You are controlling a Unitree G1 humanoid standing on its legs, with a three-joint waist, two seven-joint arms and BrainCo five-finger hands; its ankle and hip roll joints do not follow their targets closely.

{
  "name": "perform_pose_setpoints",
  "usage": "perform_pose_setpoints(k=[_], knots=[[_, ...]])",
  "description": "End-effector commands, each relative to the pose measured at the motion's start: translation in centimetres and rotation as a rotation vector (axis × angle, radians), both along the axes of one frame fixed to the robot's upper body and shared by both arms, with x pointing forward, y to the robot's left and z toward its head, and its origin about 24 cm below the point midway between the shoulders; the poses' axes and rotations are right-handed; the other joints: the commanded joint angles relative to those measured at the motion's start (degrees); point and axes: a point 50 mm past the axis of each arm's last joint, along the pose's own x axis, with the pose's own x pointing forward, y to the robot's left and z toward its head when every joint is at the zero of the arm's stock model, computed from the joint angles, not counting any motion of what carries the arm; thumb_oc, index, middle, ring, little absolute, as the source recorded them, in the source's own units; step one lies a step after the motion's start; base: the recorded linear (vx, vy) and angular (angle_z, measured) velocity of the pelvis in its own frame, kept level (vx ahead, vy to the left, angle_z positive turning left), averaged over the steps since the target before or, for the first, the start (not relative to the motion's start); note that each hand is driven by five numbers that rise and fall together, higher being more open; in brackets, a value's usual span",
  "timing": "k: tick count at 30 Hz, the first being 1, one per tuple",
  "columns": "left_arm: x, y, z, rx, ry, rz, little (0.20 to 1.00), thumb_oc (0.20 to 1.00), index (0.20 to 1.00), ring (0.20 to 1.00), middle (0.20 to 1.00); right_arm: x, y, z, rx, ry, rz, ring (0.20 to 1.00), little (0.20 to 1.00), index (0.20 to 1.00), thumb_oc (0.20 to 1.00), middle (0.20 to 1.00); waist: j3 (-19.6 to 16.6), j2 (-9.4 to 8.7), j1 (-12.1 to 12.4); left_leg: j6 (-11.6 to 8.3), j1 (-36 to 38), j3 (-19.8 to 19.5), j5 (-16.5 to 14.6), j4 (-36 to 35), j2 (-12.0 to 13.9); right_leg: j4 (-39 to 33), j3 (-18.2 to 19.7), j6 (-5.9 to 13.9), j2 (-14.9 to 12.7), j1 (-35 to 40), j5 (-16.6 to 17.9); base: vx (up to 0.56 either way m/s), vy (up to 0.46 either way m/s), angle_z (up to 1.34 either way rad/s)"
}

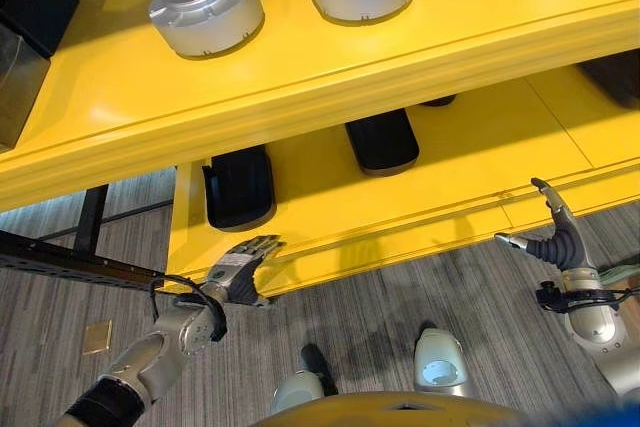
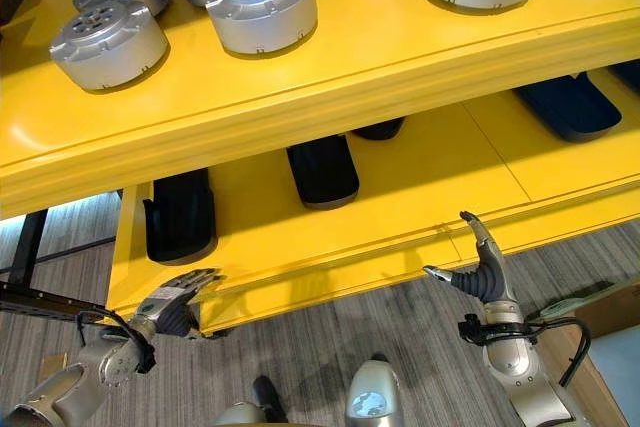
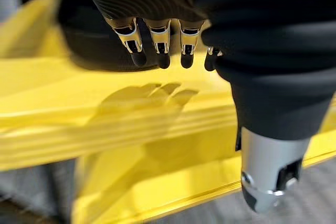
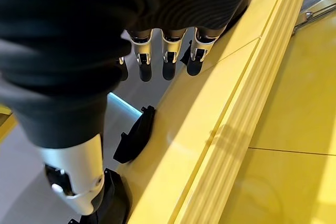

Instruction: Move parts from the plastic box to the shelf.

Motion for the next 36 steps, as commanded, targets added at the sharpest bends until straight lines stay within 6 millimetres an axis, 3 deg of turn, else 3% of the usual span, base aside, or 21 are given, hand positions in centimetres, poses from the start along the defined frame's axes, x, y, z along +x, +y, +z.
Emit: perform_pose_setpoints(k=[1, 10, 25, 36], knots=[[1.2, 1.0, 1.1, 0.102, -0.042, 0.055, 1.0, 1.0, 1.0, 1.0, 1.0, 1.3, 0.7, 1.9, 0.022, -0.1, 0.054, 1.0, 1.0, 1.0, 1.0, 1.0, 1.1, -2.29, -0.6, 1.39, -0.6, -0.3, -5.2, 7.7, 1.3, -2.2, -1.6, 0.64, 0.8, 4.8, 0.2, 0.0, 0.0, 0.0], [0.4, 3.1, -1.1, 0.194, 0.048, 0.24, 1.0, 1.0, 1.0, 1.0, 1.0, 1.2, 0.8, 2.0, 0.025, -0.095, 0.044, 1.0, 1.0, 1.0, 1.0, 1.0, 1.4, -2.64, -0.8, 1.36, -0.8, -0.4, -5.2, 8.2, 1.5, -1.8, -1.3, 0.5, 0.9, 4.6, 0.1, 0.0, 0.0, 0.0], [2.9, 1.3, 0.4, 0.161, -0.091, 0.189, 1.0, 1.0, 1.0, 1.0, 1.0, 1.1, 1.0, 1.7, 0.017, -0.056, 0.079, 1.0, 1.0, 1.0, 1.0, 1.0, 0.7, -3.07, -1.9, 1.58, -0.3, 0.3, -5.6, 9.0, 2.0, -0.9, -1.1, 0.22, 1.0, 5.1, -0.5, 0.03, 0.0, -0.02], [3.4, 1.3, -0.1, 0.178, -0.045, 0.222, 1.0, 1.0, 1.0, 1.0, 1.0, 1.0, 1.1, 1.4, 0.008, -0.019, 0.104, 1.0, 1.0, 1.0, 1.0, 1.0, 0.1, -2.95, -2.8, 1.18, 0.4, -0.3, -6.7, 10.6, 1.9, 0.4, -0.6, 0.43, 0.8, 6.1, -2.2, 0.04, 0.007, -0.05]])
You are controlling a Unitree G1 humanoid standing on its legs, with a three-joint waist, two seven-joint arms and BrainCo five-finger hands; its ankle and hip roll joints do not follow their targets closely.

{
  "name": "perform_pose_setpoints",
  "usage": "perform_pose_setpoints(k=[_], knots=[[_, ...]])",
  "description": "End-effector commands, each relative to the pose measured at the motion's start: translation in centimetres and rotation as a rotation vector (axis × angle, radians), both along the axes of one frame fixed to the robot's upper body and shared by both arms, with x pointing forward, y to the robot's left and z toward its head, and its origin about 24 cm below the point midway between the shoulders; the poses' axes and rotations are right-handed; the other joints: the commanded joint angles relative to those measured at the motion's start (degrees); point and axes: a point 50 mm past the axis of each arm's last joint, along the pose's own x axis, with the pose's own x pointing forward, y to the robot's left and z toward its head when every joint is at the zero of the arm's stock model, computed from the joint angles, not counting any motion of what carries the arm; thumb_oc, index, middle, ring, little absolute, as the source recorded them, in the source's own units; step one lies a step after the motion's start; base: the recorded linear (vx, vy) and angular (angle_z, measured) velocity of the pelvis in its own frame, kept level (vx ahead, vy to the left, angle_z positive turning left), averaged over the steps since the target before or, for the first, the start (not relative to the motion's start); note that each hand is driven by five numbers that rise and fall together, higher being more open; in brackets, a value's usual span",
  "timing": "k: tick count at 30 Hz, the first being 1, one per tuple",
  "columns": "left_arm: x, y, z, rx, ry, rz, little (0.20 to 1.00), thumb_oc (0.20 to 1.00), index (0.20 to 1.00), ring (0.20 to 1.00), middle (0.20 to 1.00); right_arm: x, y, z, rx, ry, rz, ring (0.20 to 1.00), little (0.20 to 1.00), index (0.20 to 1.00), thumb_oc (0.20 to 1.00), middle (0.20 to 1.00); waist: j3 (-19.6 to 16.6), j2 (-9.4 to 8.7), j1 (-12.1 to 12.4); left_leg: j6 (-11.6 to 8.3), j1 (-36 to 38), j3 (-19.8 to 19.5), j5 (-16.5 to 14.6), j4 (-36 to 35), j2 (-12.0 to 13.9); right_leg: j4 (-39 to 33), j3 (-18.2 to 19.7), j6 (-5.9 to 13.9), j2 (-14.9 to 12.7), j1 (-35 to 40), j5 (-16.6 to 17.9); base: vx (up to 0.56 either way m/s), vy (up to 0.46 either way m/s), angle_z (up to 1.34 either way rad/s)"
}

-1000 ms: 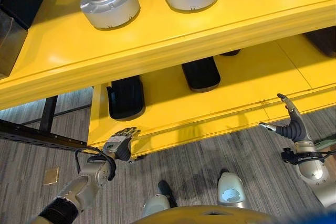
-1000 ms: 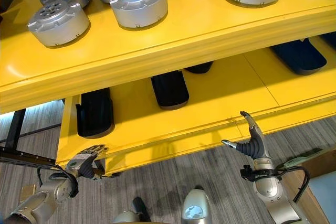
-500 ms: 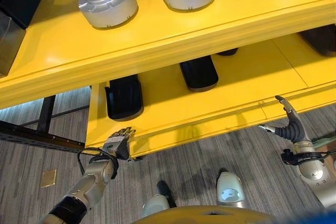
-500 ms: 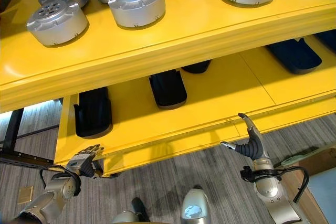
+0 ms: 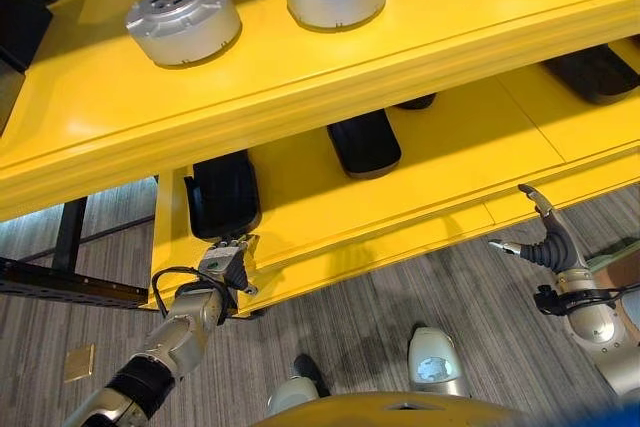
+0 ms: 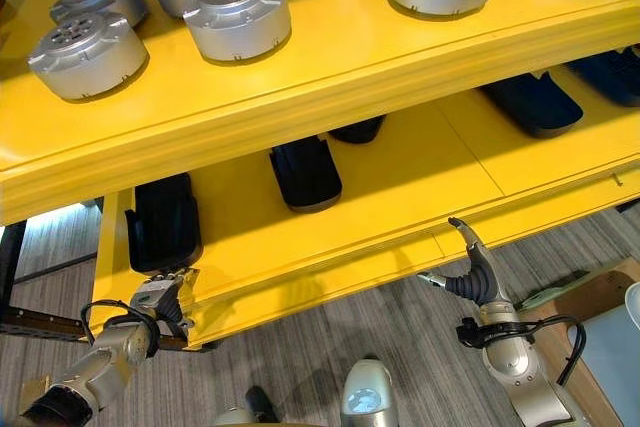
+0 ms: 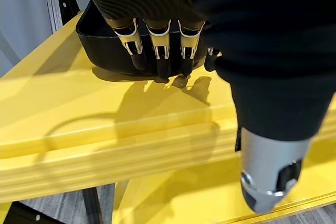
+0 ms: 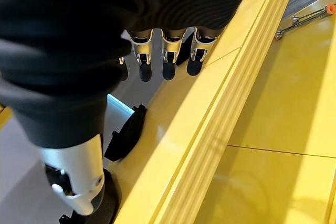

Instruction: Move parts from the plastic box to the shelf.

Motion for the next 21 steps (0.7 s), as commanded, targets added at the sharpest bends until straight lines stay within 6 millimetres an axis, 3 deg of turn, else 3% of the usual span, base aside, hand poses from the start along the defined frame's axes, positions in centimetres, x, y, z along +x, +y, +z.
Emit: perform_pose_setpoints(k=[1, 21], knots=[[1.2, 1.1, 1.1, 0.048, -0.055, 0.045, 1.0, 1.0, 1.0, 1.0, 1.0, 0.9, 1.0, 1.8, 0.014, -0.082, 0.061, 1.0, 1.0, 1.0, 1.0, 1.0, -0.4, -1.54, -0.9, 1.94, -1.8, -1.6, -5.6, 9.5, 1.0, 0.0, -1.9, 0.61, 0.0, 4.8, -1.8, 0.05, 0.013, -0.01], [-0.1, 2.4, -1.0, 0.054, 0.006, 0.191, 1.0, 1.0, 1.0, 1.0, 1.0, 0.3, 0.5, 1.9, -0.017, -0.043, 0.078, 1.0, 1.0, 1.0, 1.0, 1.0, -1.2, -0.73, -2.1, 1.74, -0.7, -1.5, -5.1, 9.6, 0.7, 0.4, -1.8, 0.2, -0.4, 6.0, -2.5, 0.02, 0.01, 0.0]])
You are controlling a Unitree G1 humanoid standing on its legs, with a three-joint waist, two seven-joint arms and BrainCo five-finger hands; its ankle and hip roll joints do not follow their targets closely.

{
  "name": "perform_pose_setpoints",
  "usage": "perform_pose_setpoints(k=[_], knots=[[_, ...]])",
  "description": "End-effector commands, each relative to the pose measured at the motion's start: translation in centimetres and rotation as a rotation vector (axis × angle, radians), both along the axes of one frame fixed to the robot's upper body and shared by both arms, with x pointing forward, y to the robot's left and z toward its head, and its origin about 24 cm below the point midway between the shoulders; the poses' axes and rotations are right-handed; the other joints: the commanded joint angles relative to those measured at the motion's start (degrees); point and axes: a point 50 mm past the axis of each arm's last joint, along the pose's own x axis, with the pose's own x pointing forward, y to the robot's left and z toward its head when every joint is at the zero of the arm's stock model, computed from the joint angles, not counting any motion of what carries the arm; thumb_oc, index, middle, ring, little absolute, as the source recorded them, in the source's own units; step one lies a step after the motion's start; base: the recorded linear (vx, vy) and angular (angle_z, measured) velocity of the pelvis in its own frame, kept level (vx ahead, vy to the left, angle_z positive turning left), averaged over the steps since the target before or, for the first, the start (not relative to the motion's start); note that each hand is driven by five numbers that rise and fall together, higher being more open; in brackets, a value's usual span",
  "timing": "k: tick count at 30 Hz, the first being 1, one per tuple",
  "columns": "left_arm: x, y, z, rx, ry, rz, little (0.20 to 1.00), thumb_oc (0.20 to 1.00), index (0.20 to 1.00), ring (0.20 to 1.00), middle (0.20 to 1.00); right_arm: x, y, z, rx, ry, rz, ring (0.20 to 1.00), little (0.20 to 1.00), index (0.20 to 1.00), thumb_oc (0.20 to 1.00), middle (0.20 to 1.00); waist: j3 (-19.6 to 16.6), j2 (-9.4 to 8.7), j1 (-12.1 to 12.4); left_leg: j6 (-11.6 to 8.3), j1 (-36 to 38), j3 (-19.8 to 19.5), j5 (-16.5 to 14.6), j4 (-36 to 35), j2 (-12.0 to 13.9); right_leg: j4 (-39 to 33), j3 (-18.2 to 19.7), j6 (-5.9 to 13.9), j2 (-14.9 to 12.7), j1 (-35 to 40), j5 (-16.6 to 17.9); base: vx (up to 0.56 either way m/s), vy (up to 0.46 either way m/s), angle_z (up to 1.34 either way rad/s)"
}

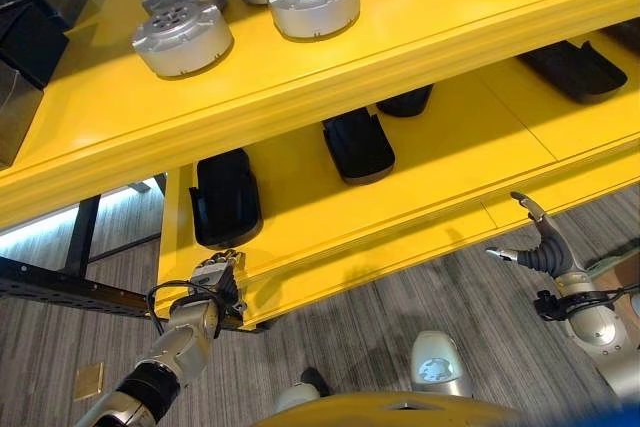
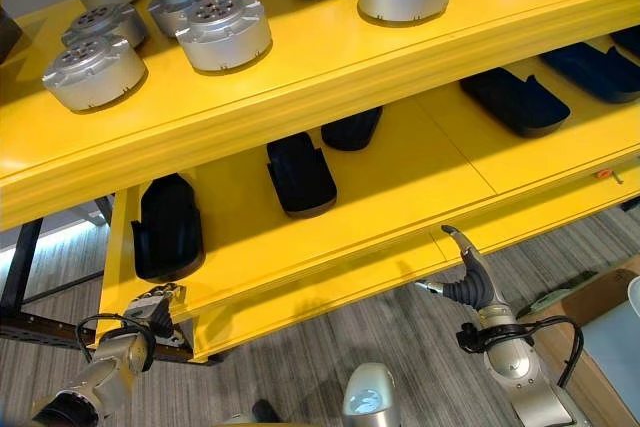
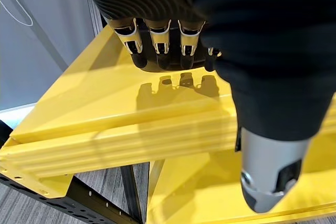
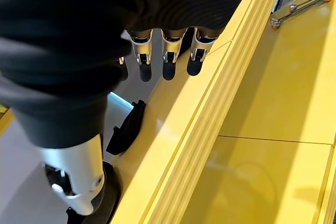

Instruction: Move parts from the plastic box to the shelf.

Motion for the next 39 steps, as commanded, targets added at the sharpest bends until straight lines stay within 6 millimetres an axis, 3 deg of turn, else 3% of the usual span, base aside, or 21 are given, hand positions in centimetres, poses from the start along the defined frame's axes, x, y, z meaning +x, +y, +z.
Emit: perform_pose_setpoints(k=[1, 10, 29, 39], knots=[[1.1, 1.2, 1.0, 0.023, -0.077, 0.07, 1.0, 1.0, 1.0, 1.0, 1.0, 0.7, 0.6, 2.4, -0.009, -0.112, 0.052, 1.0, 1.0, 1.0, 1.0, 1.0, 0.1, -2.33, -1.1, 1.59, -2.0, -1.6, -4.5, 8.9, 0.7, -1.9, -2.5, 0.19, 0.0, 6.2, -1.1, 0.04, 0.022, 0.02], [0.3, 1.6, -0.1, 0.016, -0.046, 0.119, 1.0, 1.0, 1.0, 1.0, 1.0, 0.1, 0.1, 2.7, -0.034, -0.082, 0.065, 1.0, 1.0, 1.0, 1.0, 1.0, -0.4, -1.56, -2.0, 1.37, -1.5, -1.5, -3.7, 8.9, 0.5, -1.6, -2.5, -0.19, -0.2, 6.8, -1.8, 0.04, 0.026, 0.01], [0.1, 0.6, -1.1, -0.071, -0.014, 0.143, 1.0, 1.0, 1.0, 1.0, 1.0, -1.0, -0.9, 3.7, -0.086, -0.025, 0.083, 1.0, 1.0, 1.0, 1.0, 1.0, -1.0, -0.41, -3.5, 1.12, -0.8, -1.3, -3.1, 9.9, 0.1, -0.2, -2.5, -0.54, -0.8, 7.7, -2.9, 0.04, 0.02, 0.0], [-1.0, -0.4, -2.8, -0.168, 0.069, 0.145, 1.0, 1.0, 1.0, 1.0, 1.0, -1.6, -1.5, 4.3, -0.112, 0.003, 0.087, 1.0, 1.0, 1.0, 1.0, 1.0, -1.1, 0.14, -4.1, 0.75, -0.5, -1.5, -2.5, 10.3, 0.0, 0.5, -2.5, -0.85, -1.1, 8.0, -3.5, 0.03, 0.013, 0.0]])
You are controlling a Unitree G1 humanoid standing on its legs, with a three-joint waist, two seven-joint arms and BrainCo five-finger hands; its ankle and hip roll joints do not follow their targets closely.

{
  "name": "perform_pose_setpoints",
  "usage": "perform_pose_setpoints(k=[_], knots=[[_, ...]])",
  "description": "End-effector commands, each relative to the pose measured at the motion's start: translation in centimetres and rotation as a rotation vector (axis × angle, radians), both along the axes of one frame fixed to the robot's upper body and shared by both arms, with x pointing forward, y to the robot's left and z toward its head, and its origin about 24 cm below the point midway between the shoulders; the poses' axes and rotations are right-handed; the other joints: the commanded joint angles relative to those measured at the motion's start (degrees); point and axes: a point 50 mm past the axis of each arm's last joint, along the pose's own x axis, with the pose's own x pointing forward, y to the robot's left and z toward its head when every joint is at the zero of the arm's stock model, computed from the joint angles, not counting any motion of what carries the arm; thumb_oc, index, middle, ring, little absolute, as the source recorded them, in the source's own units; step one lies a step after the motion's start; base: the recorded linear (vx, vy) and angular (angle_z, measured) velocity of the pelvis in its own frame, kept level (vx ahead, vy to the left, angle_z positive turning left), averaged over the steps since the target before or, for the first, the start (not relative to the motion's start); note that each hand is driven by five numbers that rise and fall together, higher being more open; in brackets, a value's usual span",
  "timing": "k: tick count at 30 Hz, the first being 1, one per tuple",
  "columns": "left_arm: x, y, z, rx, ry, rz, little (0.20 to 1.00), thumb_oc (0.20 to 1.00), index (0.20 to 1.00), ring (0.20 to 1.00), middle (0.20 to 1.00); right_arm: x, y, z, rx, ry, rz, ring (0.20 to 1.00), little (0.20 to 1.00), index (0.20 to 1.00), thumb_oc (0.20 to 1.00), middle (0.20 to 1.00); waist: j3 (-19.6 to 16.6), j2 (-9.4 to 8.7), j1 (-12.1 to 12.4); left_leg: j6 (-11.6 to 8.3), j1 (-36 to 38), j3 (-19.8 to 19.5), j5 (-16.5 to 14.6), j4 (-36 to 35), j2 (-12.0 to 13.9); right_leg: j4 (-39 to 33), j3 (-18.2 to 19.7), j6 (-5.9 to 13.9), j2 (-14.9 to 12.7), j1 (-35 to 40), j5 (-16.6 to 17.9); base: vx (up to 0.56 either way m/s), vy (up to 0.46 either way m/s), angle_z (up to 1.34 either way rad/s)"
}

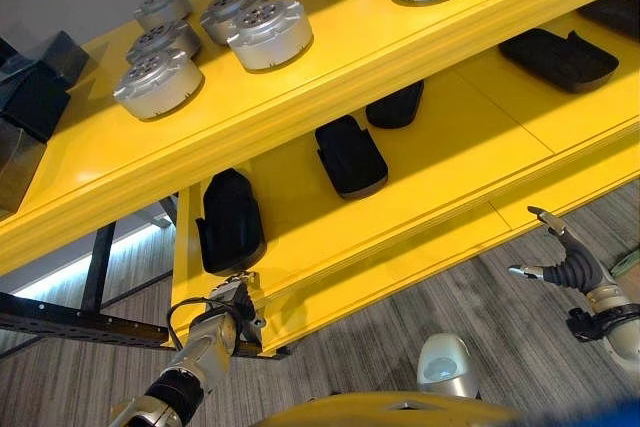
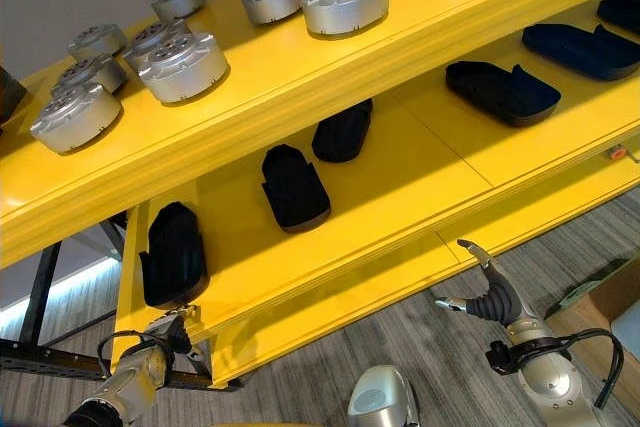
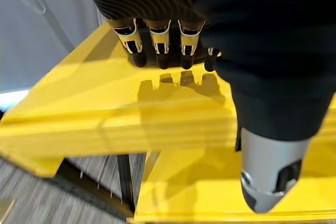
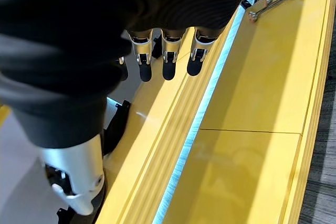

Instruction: Move parts from the plastic box to the shelf.

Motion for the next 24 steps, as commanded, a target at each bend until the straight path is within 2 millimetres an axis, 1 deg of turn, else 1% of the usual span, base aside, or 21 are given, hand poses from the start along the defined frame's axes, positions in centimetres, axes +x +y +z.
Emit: perform_pose_setpoints(k=[1, 4, 7, 11, 17, 19, 21, 22, 24], knots=[[0.9, 1.8, 1.1, 0.023, -0.045, -0.006, 1.0, 1.0, 1.0, 1.0, 1.0, 0.7, 0.9, 2.6, -0.043, -0.108, 0.074, 1.0, 1.0, 1.0, 1.0, 1.0, -0.3, -3.46, -0.6, 1.31, -3.6, -1.5, -1.7, 10.2, 1.1, -3.8, -2.8, -1.04, 0.4, 6.8, 0.4, 0.02, 0.042, 0.02], [0.7, 1.6, 1.1, 0.013, -0.02, -0.042, 1.0, 1.0, 1.0, 1.0, 1.0, 0.6, 0.7, 2.9, -0.067, -0.102, 0.078, 1.0, 1.0, 1.0, 1.0, 1.0, -0.1, -2.85, -0.8, 1.15, -3.6, -1.5, -1.4, 10.2, 0.9, -3.7, -2.8, -1.01, 0.1, 6.7, 0.2, 0.02, 0.069, 0.0], [0.7, 2.2, 1.3, 0.025, -0.016, -0.032, 1.0, 1.0, 1.0, 1.0, 1.0, 0.3, 0.4, 3.1, -0.084, -0.093, 0.08, 1.0, 1.0, 1.0, 1.0, 1.0, -0.2, -2.49, -0.9, 1.13, -3.6, -1.4, -1.3, 10.2, 0.7, -3.7, -2.7, -0.97, 0.0, 6.7, 0.1, 0.01, 0.038, 0.03], [0.6, 2.8, 1.4, 0.024, -0.004, 0.002, 1.0, 1.0, 1.0, 1.0, 1.0, 0.0, 0.0, 3.2, -0.092, -0.08, 0.079, 1.0, 1.0, 1.0, 1.0, 1.0, -0.5, -2.27, -1.0, 1.09, -3.5, -1.4, -1.1, 10.3, 0.7, -4.0, -2.8, -0.98, -0.1, 7.1, 0.2, 0.02, 0.02, 0.0], [-0.2, 3.4, 0.7, 0.026, -0.002, 0.067, 1.0, 1.0, 1.0, 1.0, 1.0, -0.2, -0.1, 3.2, -0.107, -0.069, 0.088, 1.0, 1.0, 1.0, 1.0, 1.0, -0.9, -2.21, -1.0, 1.09, -3.3, -1.4, -1.0, 10.3, 0.5, -4.1, -2.9, -1.07, -0.2, 7.5, 0.2, 0.04, 0.02, -0.01], [-0.2, 3.5, 0.6, 0.021, -0.017, 0.076, 1.0, 1.0, 1.0, 1.0, 1.0, -0.2, -0.1, 3.2, -0.109, -0.064, 0.088, 1.0, 1.0, 1.0, 1.0, 1.0, -1.0, -2.23, -1.0, 1.11, -3.2, -1.4, -0.9, 10.5, 0.6, -4.0, -2.9, -1.14, -0.3, 7.6, 0.2, 0.04, 0.029, 0.02], [0.2, 2.9, 0.8, -0.057, -0.086, 0.081, 1.0, 1.0, 1.0, 1.0, 1.0, -0.4, -0.2, 3.2, -0.107, -0.049, 0.086, 1.0, 1.0, 1.0, 1.0, 1.0, -0.8, -2.38, -0.8, 0.96, -3.4, -1.4, -0.7, 11.0, 0.8, -4.1, -3.2, -1.23, -0.3, 7.6, 0.3, 0.04, 0.044, 0.0], [0.2, 2.9, 0.9, -0.061, -0.088, 0.082, 1.0, 1.0, 1.0, 1.0, 1.0, -0.4, -0.2, 3.2, -0.106, -0.048, 0.086, 1.0, 1.0, 1.0, 1.0, 1.0, -0.8, -2.39, -0.8, 0.96, -3.5, -1.4, -0.7, 11.0, 0.8, -4.1, -3.2, -1.22, -0.3, 7.5, 0.3, 0.01, 0.049, -0.01], [0.8, 2.3, 1.6, -0.103, -0.174, 0.053, 1.0, 1.0, 1.0, 1.0, 1.0, -0.6, -0.1, 3.3, -0.103, -0.042, 0.102, 1.0, 1.0, 1.0, 1.0, 1.0, -0.4, -2.58, -0.7, 1.0, -3.7, -1.3, -0.7, 11.0, 0.8, -4.2, -3.2, -1.19, -0.4, 7.2, 0.4, -0.02, 0.07, -0.01]])
